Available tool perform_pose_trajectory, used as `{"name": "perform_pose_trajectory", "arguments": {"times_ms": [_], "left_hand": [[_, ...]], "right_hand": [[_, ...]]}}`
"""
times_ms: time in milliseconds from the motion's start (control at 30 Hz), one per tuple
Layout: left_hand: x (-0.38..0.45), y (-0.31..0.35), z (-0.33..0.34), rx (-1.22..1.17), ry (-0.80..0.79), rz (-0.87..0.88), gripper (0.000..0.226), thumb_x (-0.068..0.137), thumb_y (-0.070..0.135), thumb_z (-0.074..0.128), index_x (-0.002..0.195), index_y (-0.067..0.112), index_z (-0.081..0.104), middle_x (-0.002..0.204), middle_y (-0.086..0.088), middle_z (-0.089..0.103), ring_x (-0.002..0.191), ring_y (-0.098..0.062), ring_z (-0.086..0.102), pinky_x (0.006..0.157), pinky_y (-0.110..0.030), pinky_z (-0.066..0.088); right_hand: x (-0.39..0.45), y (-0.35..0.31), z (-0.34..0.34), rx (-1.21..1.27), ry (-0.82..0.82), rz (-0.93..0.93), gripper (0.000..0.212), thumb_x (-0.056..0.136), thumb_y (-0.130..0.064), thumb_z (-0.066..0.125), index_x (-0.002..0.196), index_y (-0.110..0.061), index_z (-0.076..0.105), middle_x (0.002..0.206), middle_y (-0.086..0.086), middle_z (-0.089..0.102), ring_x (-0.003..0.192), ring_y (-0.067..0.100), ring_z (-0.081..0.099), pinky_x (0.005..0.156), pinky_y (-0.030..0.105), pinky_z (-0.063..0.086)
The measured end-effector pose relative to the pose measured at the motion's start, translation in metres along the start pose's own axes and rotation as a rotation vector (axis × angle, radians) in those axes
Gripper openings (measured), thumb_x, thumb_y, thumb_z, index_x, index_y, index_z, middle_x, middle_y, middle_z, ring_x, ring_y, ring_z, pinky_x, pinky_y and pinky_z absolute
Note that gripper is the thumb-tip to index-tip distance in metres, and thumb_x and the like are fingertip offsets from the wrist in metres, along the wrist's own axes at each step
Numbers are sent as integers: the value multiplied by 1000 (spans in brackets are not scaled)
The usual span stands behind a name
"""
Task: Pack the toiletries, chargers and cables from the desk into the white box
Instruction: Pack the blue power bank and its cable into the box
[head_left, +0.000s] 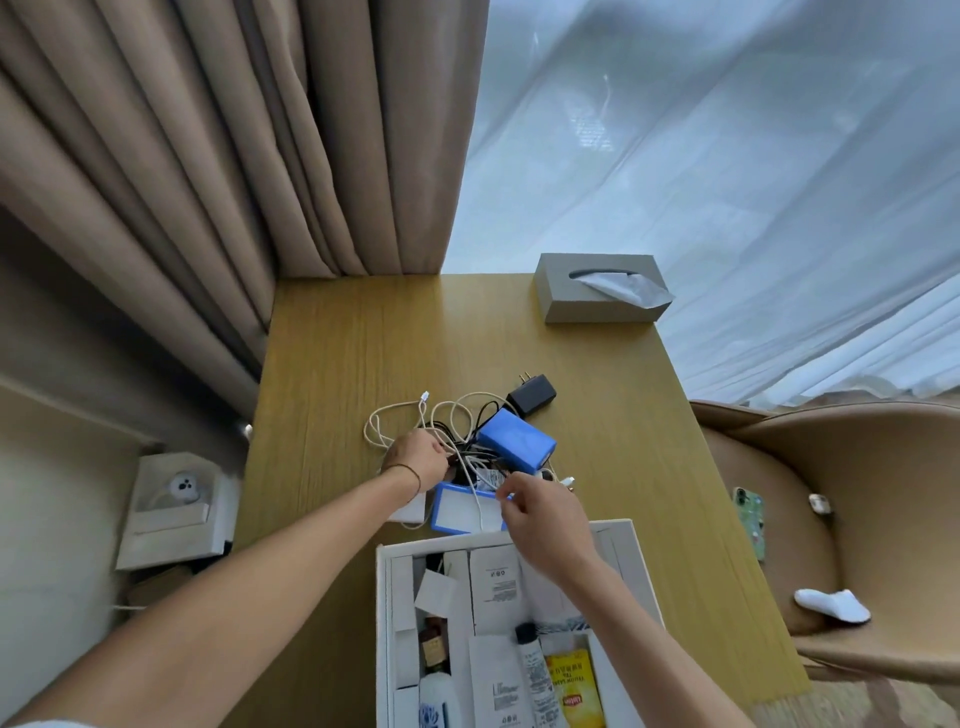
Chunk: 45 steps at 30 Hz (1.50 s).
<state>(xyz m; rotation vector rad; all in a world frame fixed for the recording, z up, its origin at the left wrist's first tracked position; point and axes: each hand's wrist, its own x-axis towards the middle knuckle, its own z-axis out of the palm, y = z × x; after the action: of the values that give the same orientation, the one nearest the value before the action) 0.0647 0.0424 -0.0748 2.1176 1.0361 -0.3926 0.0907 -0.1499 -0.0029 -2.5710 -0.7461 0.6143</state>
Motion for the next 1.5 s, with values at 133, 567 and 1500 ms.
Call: {"name": "perform_pose_trajectory", "arguments": {"times_ms": [133, 567, 1500], "left_hand": [[-8, -1, -2, -76, -130, 61, 22, 95, 36, 60, 83, 18, 60, 85, 1, 68, 70, -16, 58, 60, -27, 43], [-67, 32, -24, 12, -19, 351, 35, 97, 29, 39, 66, 17, 50, 65, -4, 57, 66, -29, 53, 60, -39, 39], [-193, 71, -71, -750, -96, 420, 39, 108, 19, 35, 91, -2, 63, 86, -17, 67, 82, -25, 65, 81, -42, 58]], "right_hand": [[0, 0, -2, 33, -7, 0, 19, 96, -19, 55, 104, -22, 72, 85, -3, 73, 75, 16, 62, 65, 31, 49], [-9, 7, 6, 129, 135, -228, 31, 92, -26, 65, 123, -25, 67, 114, -9, 73, 102, 10, 64, 86, 25, 51], [-66, -17, -98, 1547, -221, -18, 57, 74, -35, 73, 125, -16, 58, 98, 11, 69, 84, 27, 66, 72, 41, 59]]}}
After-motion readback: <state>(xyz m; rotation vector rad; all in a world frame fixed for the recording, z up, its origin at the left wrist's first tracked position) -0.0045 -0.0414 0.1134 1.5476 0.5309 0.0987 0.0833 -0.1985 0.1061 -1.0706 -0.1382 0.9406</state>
